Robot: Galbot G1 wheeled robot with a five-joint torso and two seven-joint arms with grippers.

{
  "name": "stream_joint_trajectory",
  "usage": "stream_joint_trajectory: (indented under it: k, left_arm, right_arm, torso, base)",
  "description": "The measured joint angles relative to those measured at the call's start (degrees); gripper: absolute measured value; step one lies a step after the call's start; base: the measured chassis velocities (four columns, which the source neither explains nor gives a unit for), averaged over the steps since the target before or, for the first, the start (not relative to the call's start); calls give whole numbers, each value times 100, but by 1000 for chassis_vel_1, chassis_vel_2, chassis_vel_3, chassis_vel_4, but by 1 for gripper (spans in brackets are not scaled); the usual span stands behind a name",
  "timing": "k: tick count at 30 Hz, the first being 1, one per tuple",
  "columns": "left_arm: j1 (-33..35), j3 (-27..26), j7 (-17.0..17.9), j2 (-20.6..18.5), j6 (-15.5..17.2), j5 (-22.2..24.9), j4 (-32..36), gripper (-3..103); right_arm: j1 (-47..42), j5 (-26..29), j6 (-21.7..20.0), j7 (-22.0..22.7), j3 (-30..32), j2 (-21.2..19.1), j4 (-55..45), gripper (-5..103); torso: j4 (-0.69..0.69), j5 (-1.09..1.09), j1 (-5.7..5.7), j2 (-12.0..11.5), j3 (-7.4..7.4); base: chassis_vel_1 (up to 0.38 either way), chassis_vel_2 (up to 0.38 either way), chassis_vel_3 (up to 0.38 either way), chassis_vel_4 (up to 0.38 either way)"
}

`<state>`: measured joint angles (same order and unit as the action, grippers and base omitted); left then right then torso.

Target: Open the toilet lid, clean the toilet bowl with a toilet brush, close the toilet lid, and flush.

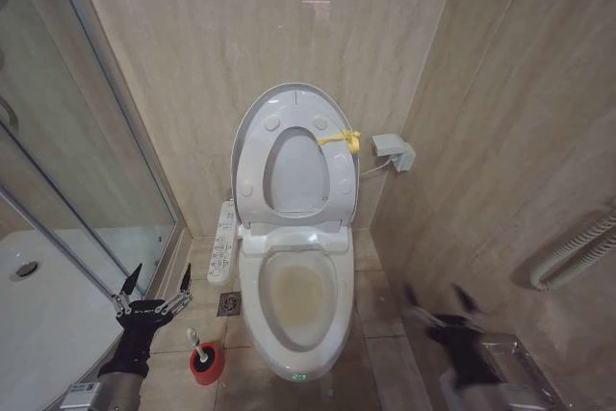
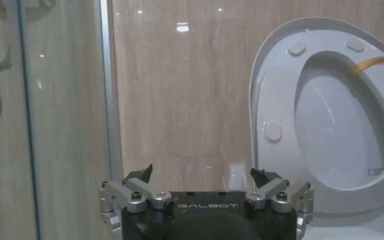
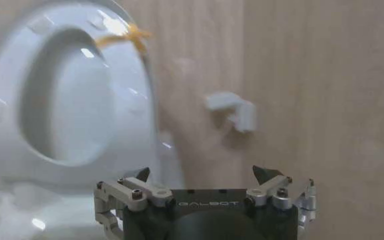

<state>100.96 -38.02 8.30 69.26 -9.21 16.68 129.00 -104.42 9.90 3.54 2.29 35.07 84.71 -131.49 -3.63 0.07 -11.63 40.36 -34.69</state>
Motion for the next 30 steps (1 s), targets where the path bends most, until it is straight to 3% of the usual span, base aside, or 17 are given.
stream_joint_trajectory:
  k: [1, 10, 13, 16, 24, 27, 29, 30]
  left_arm:
    - [0, 1, -1, 0, 0, 0, 0, 99]
    - [0, 1, -1, 0, 0, 0, 0, 99]
    - [-1, 1, 0, 0, 0, 0, 0, 99]
    - [1, 1, -1, 0, 0, 0, 0, 99]
    - [0, 1, 0, 0, 0, 0, 0, 99]
    - [0, 1, -1, 0, 0, 0, 0, 99]
    - [-2, 1, 0, 0, 0, 0, 0, 99]
    - [0, 1, 0, 0, 0, 0, 0, 99]
  right_arm:
    - [67, 15, 105, -67, -76, 12, 69, 100]
    - [138, 29, 151, -87, -106, 13, 126, 100]
    - [470, 115, 196, -53, -89, -51, 334, 100]
    - [1135, 283, 288, 79, -30, -192, 732, 100]
    - [1331, 349, 295, 105, -25, -265, 900, 100]
    - [1758, 487, 254, 134, -27, -486, 1265, 100]
    - [2006, 561, 226, 147, -46, -568, 1417, 100]
    - [2137, 584, 225, 146, -66, -600, 1488, 100]
  torso:
    - [-1, -8, 0, 0, 0]
    - [-6, -7, 0, 0, 0]
    - [-7, -8, 0, 0, 0]
    - [1, -5, 0, 0, 0]
    - [-9, -8, 0, 0, 0]
    - [0, -3, -1, 0, 0]
    - [-7, -8, 0, 0, 0]
    - [0, -6, -1, -1, -1]
  base:
    - [0, 0, 0, 0]
    - [0, 0, 0, 0]
    - [0, 0, 0, 0]
    - [0, 0, 0, 0]
    - [0, 0, 0, 0]
    - [0, 0, 0, 0]
    - [0, 0, 0, 0]
    - [0, 0, 0, 0]
